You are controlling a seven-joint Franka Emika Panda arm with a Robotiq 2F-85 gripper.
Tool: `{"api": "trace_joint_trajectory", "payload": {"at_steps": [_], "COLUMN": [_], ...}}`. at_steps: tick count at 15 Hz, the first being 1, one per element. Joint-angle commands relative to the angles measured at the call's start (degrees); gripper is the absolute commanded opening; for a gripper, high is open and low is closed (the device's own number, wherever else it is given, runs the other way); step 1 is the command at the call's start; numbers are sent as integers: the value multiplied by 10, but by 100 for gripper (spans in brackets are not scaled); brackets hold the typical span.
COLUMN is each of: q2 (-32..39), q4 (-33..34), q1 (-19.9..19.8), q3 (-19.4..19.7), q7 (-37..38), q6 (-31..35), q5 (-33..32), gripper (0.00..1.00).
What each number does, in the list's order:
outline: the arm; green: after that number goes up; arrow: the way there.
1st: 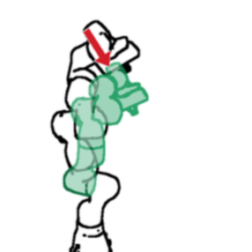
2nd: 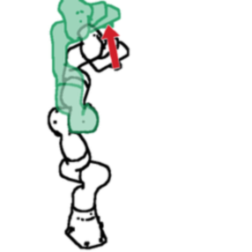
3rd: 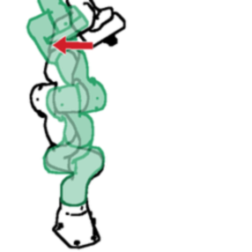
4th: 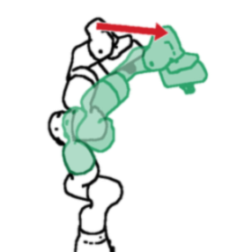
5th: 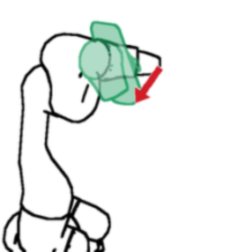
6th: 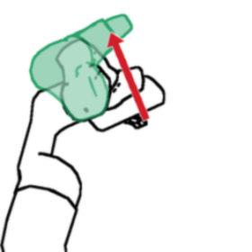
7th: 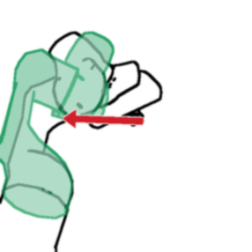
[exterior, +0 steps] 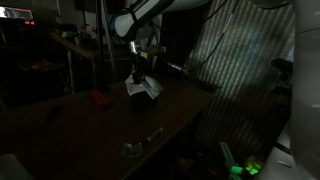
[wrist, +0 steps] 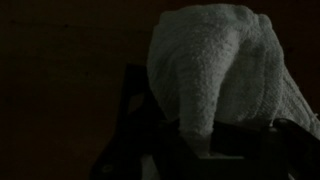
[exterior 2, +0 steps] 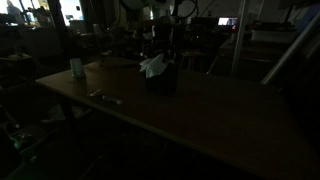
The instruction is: Shove the cloth into the black box
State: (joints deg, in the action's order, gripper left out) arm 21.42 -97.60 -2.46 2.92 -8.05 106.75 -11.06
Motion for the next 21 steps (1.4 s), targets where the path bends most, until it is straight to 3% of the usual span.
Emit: {"api": "trace_joint_trajectory", "payload": {"at_steps": [1, 8, 11, 15, 16, 18, 19, 21], "q2": [39, 87, 103, 99, 95, 82, 73, 53], "q4": [55, 88, 88, 71, 69, 65, 64, 59], "q1": [-21, -81, -94, -88, -86, -82, -79, -74], "q3": [-9, -35, -39, -30, -28, -24, -23, -22], "q7": [-28, -109, -125, -131, -130, -128, -127, -124], "q6": [-51, -52, -47, -39, -38, -38, -39, -33], "q5": [60, 257, 302, 277, 268, 250, 238, 218], "gripper": [0, 0, 0, 1, 8, 11, 31, 37]}}
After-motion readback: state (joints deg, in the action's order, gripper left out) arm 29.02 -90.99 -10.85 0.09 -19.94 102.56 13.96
